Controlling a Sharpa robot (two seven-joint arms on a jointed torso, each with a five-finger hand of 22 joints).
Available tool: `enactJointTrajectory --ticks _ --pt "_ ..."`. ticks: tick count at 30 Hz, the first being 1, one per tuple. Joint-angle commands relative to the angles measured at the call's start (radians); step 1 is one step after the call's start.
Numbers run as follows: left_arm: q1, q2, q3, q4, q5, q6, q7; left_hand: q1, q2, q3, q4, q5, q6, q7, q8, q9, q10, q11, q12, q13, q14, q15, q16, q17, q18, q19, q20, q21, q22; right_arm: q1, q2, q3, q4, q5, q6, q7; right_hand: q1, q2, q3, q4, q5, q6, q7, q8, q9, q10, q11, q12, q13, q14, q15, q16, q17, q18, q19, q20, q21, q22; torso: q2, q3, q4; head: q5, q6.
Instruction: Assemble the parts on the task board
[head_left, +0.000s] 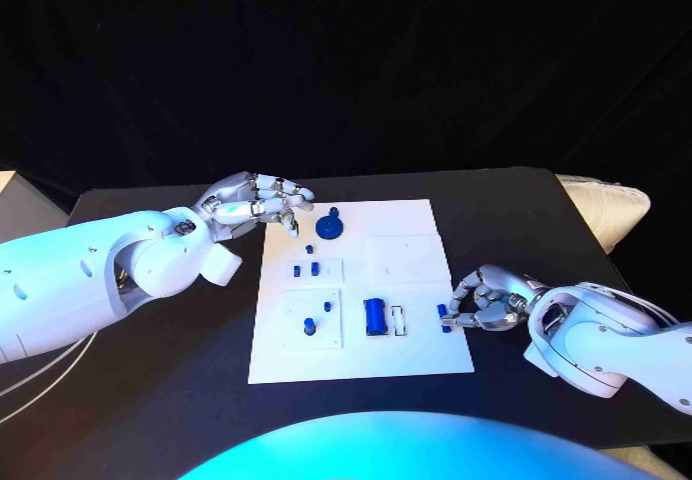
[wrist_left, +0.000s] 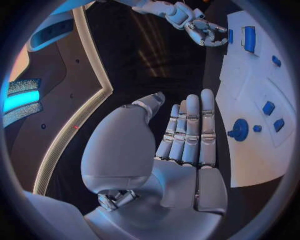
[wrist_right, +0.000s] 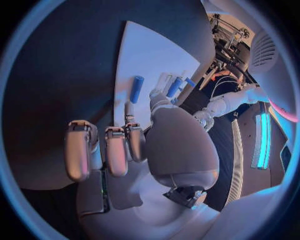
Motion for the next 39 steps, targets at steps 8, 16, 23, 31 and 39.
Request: enactJointTrajectory --ticks 8,16,23,31,39 --pt "-0.001 -0.002 0.0 0.004 -0.003 0.015 0.019 -0.003 0.01 0.002 0.005 -0.003 0.0 0.002 0.003 0.001 -0.007 0.0 -0.001 0.001 -0.005 0.001 -0.003 -0.001 0.005 0.0 0.002 -0.005 -0.001 -0.012 0.022 0.0 -0.006 -0.092 0.013 -0.088 -0.024 0.008 -0.041 -0.005 0.111 0.02 -0.007 0.011 0.011 0.0 -0.009 -0.003 0.136 0.086 -0.006 0.001 0.18 0.005 0.06 0.001 -0.002 0.203 0.0 -0.0015 0.0006 0.001 0.0" --pt "-0.001 -0.005 0.0 0.005 -0.003 0.015 0.018 -0.003 0.01 0.002 0.005 -0.003 0.0 0.002 0.003 0.001 -0.007 0.0 -0.001 0.001 -0.005 0.001 -0.003 -0.001 0.005 0.0 0.002 -0.005 -0.001 -0.023 0.044 0.0 -0.016 -0.141 0.025 -0.12 0.021 0.018 -0.052 -0.012 0.089 0.034 -0.017 0.029 0.023 0.006 -0.018 0.003 0.141 0.088 -0.014 0.005 0.186 0.003 0.063 -0.006 0.008 0.207 0.0 -0.0018 -0.0003 0.002 0.0" --pt "-0.001 -0.007 0.0 0.006 -0.002 0.016 0.016 -0.003 0.01 0.002 0.005 -0.003 0.0 0.002 0.003 0.001 -0.007 0.0 -0.001 0.001 -0.005 0.001 -0.003 -0.001 0.005 0.0 0.002 -0.005 -0.001 -0.034 0.063 0.0 -0.023 -0.198 0.062 -0.144 0.121 0.012 -0.033 -0.021 -0.002 0.031 -0.018 0.036 0.029 0.006 -0.019 0.002 0.142 0.088 -0.016 0.004 0.187 0.002 0.064 -0.009 0.009 0.209 0.0 -0.0012 -0.0005 0.004 0.0" --pt "-0.001 -0.007 0.0 0.02 0.034 0.024 0.006 -0.005 0.011 0.0 0.009 -0.003 -0.001 0.001 0.004 0.002 -0.008 0.0 -0.001 0.001 -0.005 0.002 -0.003 -0.001 0.005 0.001 0.002 -0.006 -0.002 -0.047 0.09 0.0 -0.025 -0.364 0.118 -0.17 0.22 -0.006 0.038 -0.037 -0.071 0.033 -0.016 0.028 0.022 0.0 -0.019 -0.007 0.137 0.087 -0.015 0.002 0.185 0.002 0.063 -0.009 0.005 0.21 0.0 0.0 0.0001 0.006 0.0" --pt "-0.002 -0.007 0.0 0.02 0.038 0.024 0.004 -0.005 0.012 0.0 0.009 -0.003 0.0 0.001 0.004 0.002 -0.008 0.0 -0.001 0.002 -0.005 0.002 -0.003 -0.001 0.005 0.001 0.002 -0.006 -0.002 -0.051 0.102 0.0 -0.024 -0.418 0.123 -0.185 0.219 -0.02 0.07 -0.015 -0.027 0.032 -0.012 0.018 0.014 -0.004 -0.015 -0.013 0.133 0.086 -0.013 0.001 0.185 0.003 0.063 -0.007 0.001 0.21 0.0 -0.0008 -0.0015 0.007 0.0"
